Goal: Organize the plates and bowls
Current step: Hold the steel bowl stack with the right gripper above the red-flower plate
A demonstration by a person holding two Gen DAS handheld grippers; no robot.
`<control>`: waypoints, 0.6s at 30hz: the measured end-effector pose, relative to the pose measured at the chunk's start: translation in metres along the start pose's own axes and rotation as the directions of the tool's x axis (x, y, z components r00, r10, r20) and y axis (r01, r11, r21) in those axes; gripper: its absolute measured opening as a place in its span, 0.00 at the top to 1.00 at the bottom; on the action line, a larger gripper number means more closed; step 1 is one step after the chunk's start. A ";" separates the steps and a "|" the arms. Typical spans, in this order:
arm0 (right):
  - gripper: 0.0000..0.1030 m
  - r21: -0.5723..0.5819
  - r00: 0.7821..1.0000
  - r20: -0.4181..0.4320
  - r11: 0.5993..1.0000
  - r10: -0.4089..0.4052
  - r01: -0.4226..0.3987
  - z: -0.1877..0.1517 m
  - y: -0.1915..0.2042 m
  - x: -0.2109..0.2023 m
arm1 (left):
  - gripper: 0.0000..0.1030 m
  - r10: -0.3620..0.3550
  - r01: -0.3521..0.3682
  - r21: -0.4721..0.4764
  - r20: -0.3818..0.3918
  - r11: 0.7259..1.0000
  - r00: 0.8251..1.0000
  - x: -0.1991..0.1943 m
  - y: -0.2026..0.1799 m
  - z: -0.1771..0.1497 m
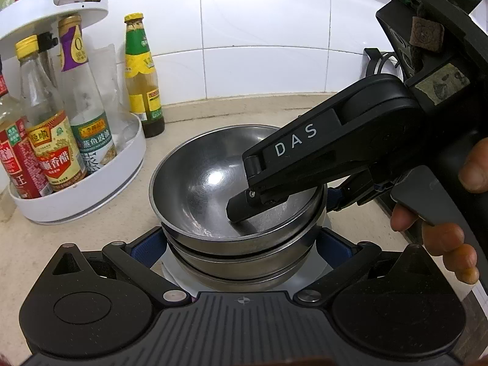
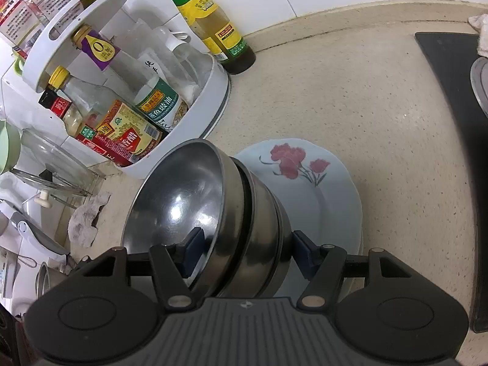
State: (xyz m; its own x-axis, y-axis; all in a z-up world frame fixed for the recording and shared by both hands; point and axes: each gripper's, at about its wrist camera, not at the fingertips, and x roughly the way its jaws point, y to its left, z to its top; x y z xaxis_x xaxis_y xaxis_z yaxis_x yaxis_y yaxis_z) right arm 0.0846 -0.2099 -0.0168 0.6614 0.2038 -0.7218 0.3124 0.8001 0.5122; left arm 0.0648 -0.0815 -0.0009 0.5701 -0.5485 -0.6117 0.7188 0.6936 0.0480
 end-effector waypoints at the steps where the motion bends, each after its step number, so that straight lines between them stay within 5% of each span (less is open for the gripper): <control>1: 0.43 -0.002 1.000 0.001 1.000 0.000 0.000 0.000 0.000 0.000 | 0.00 0.002 -0.002 0.001 0.002 1.000 1.000 -0.001 0.000 0.000; 18: 0.43 -0.021 1.000 -0.001 1.000 -0.010 0.010 0.001 0.005 0.003 | 0.00 0.019 -0.019 -0.005 0.005 1.000 1.000 0.001 0.001 -0.001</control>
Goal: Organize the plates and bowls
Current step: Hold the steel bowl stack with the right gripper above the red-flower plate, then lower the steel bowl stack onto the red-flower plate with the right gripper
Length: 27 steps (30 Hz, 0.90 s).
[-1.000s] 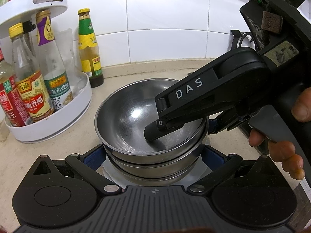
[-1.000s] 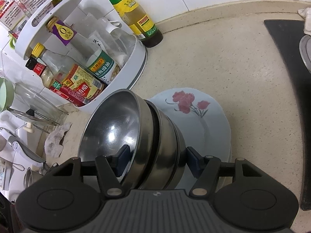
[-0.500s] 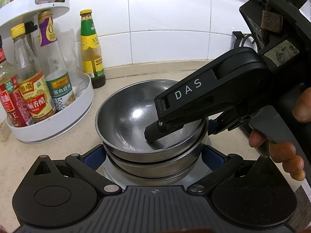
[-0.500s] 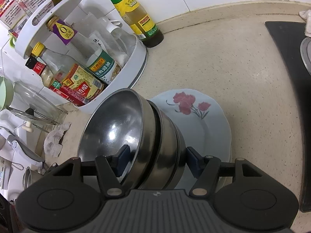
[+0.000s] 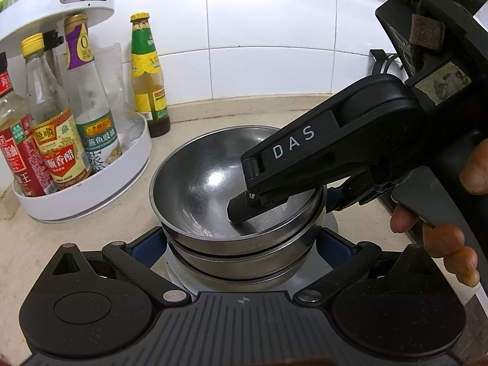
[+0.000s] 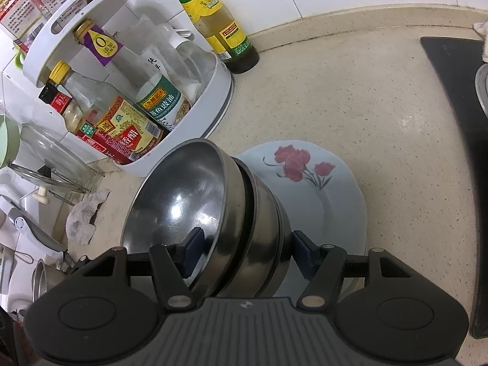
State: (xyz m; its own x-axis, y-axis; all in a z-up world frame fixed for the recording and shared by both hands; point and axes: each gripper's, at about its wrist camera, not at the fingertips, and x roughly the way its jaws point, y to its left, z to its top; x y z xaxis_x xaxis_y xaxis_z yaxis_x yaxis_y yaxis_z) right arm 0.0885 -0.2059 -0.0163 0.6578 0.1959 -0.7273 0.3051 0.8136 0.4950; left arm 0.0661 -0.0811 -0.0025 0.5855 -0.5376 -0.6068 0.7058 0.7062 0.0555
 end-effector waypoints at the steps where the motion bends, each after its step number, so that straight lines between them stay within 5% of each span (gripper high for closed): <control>1: 0.43 0.001 1.000 0.001 1.000 0.001 -0.001 0.000 0.000 0.000 | 0.00 0.000 0.000 0.000 0.002 1.000 1.000 0.000 0.000 0.000; 27: 0.49 -0.003 0.999 0.012 0.999 -0.032 0.032 0.002 -0.007 -0.007 | 0.00 -0.004 0.003 0.049 0.023 0.999 1.000 0.002 -0.005 0.002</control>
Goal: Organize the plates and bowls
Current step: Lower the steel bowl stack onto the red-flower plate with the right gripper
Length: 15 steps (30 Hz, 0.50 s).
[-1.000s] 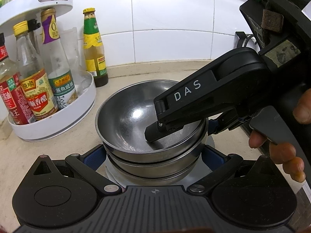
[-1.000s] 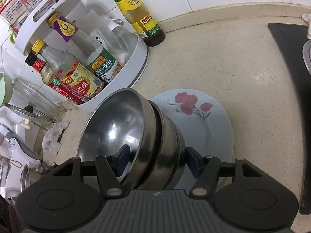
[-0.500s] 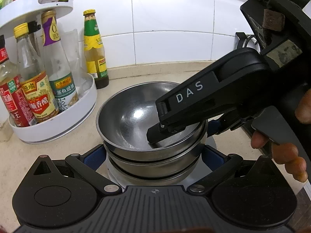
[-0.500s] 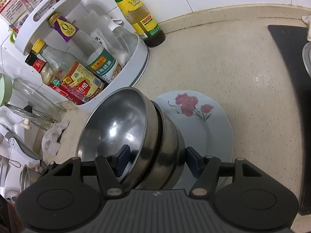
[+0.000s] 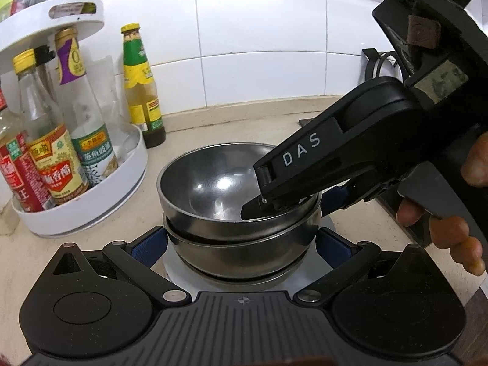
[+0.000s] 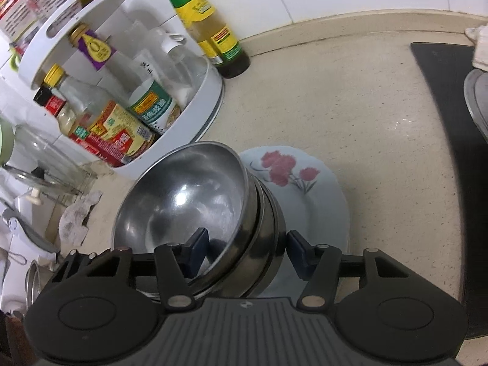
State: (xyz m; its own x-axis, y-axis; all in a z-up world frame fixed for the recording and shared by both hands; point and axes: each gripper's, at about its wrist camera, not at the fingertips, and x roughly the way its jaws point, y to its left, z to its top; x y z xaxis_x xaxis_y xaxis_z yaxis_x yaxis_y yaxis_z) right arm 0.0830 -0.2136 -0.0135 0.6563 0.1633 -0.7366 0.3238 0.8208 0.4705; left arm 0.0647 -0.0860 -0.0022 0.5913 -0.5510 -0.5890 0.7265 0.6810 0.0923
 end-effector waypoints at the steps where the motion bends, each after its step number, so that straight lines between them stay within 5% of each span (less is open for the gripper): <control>1: 0.50 -0.002 1.000 0.000 1.000 -0.001 0.001 -0.001 0.000 -0.001 | 0.00 -0.004 0.004 0.002 -0.002 1.000 1.000 0.000 0.000 0.000; 15: 0.54 -0.005 1.000 -0.001 1.000 -0.009 0.009 -0.007 -0.001 -0.007 | 0.00 -0.016 0.015 0.031 0.008 0.999 1.000 -0.006 -0.003 -0.005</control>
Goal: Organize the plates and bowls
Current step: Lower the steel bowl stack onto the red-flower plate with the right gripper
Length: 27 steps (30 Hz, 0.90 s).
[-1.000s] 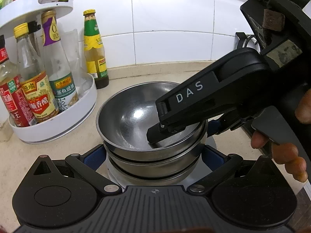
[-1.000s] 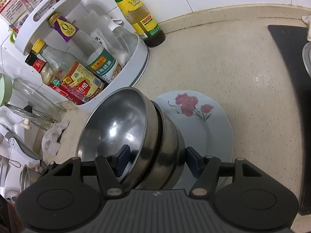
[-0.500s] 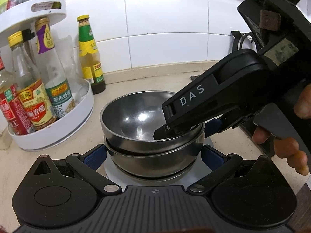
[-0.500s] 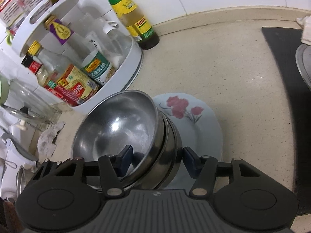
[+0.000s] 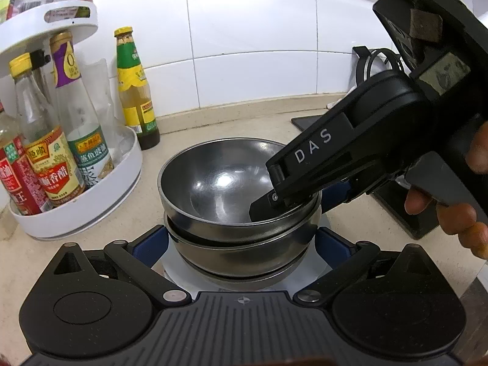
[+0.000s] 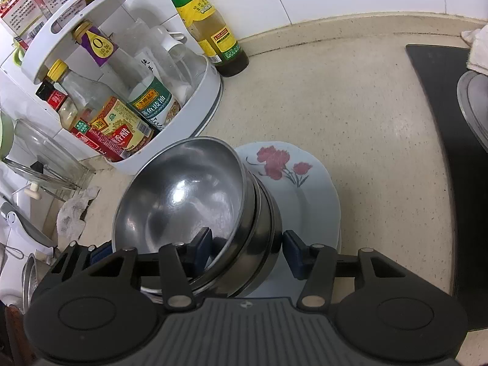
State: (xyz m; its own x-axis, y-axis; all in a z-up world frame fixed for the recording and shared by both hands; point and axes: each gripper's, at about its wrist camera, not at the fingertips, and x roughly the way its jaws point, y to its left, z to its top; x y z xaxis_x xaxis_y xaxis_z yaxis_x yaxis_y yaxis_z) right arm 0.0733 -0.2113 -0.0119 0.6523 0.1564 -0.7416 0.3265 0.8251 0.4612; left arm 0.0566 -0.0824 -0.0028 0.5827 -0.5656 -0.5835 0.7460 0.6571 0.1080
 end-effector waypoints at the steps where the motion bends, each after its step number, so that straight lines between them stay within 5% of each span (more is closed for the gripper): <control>1: 0.54 0.008 1.000 -0.001 1.000 0.003 -0.003 0.001 -0.001 0.000 | 0.00 0.007 -0.007 0.012 -0.001 1.000 1.000 0.001 -0.002 0.000; 27: 0.63 0.003 0.998 0.059 1.000 -0.023 0.023 -0.002 -0.004 -0.005 | 0.00 0.001 -0.001 0.001 -0.008 1.000 1.000 0.010 0.004 -0.001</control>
State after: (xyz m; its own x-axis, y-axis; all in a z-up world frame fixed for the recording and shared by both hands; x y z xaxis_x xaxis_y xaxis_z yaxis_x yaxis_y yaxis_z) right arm 0.0670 -0.2141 -0.0111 0.6837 0.1049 -0.7222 0.3434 0.8270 0.4452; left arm 0.0651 -0.0850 -0.0089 0.5811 -0.5609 -0.5897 0.7457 0.6572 0.1098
